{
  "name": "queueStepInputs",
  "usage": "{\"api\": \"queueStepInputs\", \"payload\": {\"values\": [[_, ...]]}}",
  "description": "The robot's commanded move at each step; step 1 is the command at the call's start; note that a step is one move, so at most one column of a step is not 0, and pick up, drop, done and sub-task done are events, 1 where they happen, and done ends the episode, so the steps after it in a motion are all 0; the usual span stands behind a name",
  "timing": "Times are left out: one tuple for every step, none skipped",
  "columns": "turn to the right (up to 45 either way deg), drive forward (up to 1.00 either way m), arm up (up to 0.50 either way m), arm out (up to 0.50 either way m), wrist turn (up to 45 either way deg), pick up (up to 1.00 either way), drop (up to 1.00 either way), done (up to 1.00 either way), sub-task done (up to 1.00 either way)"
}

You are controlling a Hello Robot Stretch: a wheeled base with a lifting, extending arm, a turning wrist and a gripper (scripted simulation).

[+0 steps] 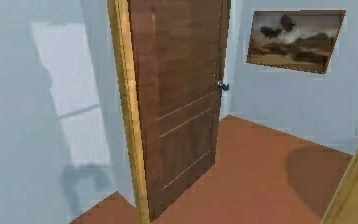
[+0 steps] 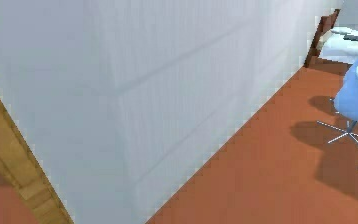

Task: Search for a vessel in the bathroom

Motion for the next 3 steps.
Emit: {"api": "queueStepInputs", "payload": {"values": [[3.0,0.0,0.0,0.0,0.0,0.0,0.0,0.0,0.0],[12.0,0.0,0.0,0.0,0.0,0.0,0.0,0.0,0.0],[0.0,0.3,0.0,0.0,0.0,0.0,0.0,0.0,0.0]]}}
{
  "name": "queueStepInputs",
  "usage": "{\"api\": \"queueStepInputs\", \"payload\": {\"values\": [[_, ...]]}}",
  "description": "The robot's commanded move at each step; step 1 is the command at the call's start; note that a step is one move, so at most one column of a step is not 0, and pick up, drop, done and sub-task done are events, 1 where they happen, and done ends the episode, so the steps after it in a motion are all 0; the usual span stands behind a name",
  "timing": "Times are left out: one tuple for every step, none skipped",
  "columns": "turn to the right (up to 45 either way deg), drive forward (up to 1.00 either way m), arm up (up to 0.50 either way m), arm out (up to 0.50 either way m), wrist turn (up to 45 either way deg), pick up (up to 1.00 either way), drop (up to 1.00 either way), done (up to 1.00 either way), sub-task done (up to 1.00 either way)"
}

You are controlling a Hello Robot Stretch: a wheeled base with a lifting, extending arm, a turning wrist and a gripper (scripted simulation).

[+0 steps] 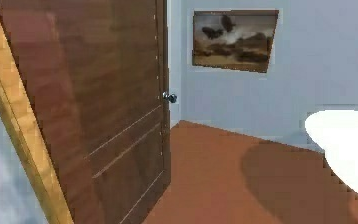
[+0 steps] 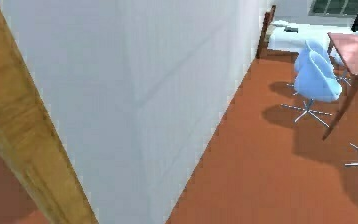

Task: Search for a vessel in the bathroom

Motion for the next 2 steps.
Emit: {"api": "queueStepInputs", "payload": {"values": [[-45.0,0.0,0.0,0.0,0.0,0.0,0.0,0.0,0.0],[-12.0,0.0,0.0,0.0,0.0,0.0,0.0,0.0,0.0]]}}
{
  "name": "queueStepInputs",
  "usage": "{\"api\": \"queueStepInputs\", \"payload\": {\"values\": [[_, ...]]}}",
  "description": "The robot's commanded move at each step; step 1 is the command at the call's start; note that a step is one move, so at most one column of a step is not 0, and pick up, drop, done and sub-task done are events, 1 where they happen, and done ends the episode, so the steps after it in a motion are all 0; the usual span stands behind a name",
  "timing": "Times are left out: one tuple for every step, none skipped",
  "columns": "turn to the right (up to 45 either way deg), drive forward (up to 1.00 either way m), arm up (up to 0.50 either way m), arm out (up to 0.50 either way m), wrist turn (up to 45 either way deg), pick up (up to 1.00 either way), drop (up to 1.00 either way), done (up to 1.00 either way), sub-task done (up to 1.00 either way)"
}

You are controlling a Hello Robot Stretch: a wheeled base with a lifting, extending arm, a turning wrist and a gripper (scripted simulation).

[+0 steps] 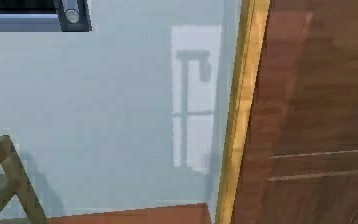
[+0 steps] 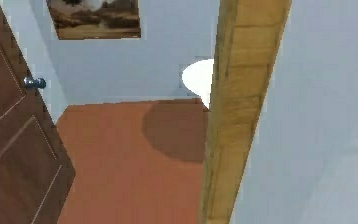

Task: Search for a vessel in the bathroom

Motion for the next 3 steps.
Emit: {"api": "queueStepInputs", "payload": {"values": [[0.0,0.3,0.0,0.0,0.0,0.0,0.0,0.0,0.0],[45.0,0.0,0.0,0.0,0.0,0.0,0.0,0.0,0.0],[45.0,0.0,0.0,0.0,0.0,0.0,0.0,0.0,0.0]]}}
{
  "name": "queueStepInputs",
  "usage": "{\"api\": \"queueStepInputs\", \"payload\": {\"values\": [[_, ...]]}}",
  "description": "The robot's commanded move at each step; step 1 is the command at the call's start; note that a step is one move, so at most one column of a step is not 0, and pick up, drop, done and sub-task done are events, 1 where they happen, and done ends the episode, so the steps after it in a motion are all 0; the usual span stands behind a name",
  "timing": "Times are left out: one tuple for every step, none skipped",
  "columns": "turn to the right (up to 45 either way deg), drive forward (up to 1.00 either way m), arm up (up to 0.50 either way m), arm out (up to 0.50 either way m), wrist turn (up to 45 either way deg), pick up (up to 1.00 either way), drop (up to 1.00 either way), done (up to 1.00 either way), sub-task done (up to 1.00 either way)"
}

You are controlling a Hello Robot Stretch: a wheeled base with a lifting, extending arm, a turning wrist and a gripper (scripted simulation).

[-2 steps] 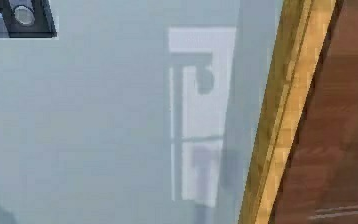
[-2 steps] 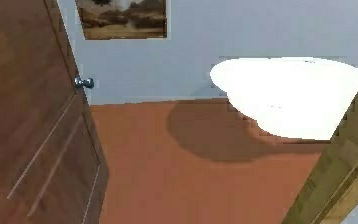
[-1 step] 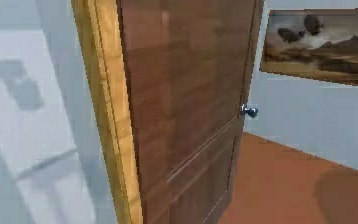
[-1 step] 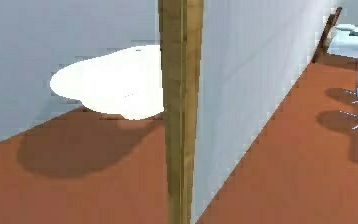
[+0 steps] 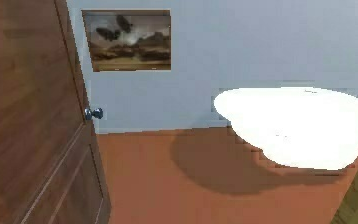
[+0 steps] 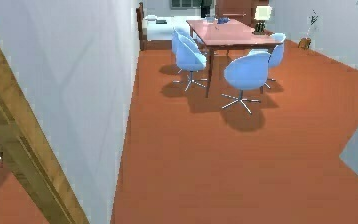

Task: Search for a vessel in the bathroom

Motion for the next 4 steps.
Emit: {"api": "queueStepInputs", "payload": {"values": [[0.0,0.55,0.0,0.0,0.0,0.0,0.0,0.0,0.0],[39.0,0.0,0.0,0.0,0.0,0.0,0.0,0.0,0.0],[0.0,0.3,0.0,0.0,0.0,0.0,0.0,0.0,0.0],[45.0,0.0,0.0,0.0,0.0,0.0,0.0,0.0,0.0]]}}
